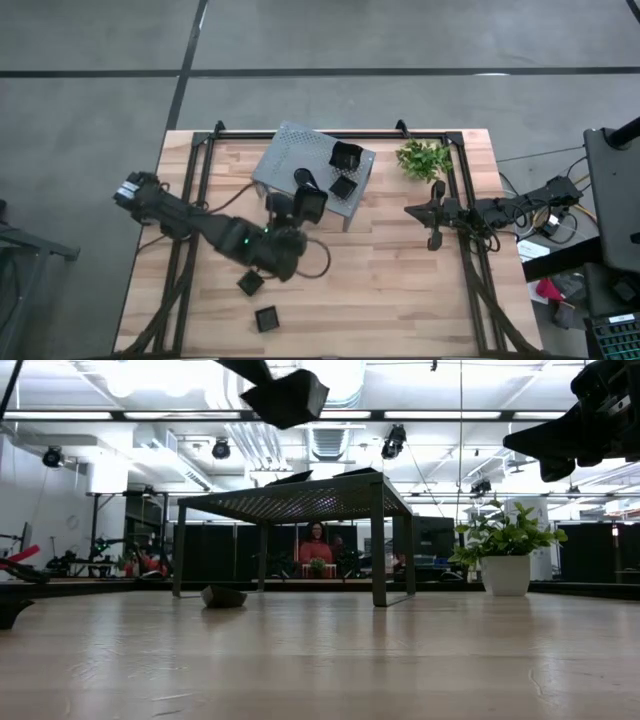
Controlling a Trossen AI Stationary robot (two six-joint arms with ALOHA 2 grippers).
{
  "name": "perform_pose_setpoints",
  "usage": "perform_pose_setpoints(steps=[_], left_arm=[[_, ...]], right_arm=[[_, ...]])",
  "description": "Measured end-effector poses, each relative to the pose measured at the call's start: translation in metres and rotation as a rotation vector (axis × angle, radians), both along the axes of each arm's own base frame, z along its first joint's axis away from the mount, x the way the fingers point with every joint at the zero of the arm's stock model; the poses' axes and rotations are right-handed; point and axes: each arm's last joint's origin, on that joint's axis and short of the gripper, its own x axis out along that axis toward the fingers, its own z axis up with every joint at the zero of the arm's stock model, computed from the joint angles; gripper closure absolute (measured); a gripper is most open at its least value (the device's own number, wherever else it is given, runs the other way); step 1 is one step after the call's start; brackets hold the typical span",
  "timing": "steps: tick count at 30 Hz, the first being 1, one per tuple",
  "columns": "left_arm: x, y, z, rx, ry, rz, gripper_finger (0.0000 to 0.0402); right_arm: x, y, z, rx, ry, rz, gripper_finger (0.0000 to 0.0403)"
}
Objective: Pick & Place Mini shaped plates
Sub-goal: Stack the distorted square plate into the distorted square plate on the shelf
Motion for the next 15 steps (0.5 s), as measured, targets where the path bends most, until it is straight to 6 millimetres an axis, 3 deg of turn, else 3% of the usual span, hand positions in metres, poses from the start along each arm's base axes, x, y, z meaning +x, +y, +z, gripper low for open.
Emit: perform_pose_setpoints(steps=[15], left_arm=[[0.042,0.075,0.019,0.092,0.003,-0.128,0.0401]], right_arm=[[0.0,0.0,0.0,0.001,0.0,0.0,0.0394]])
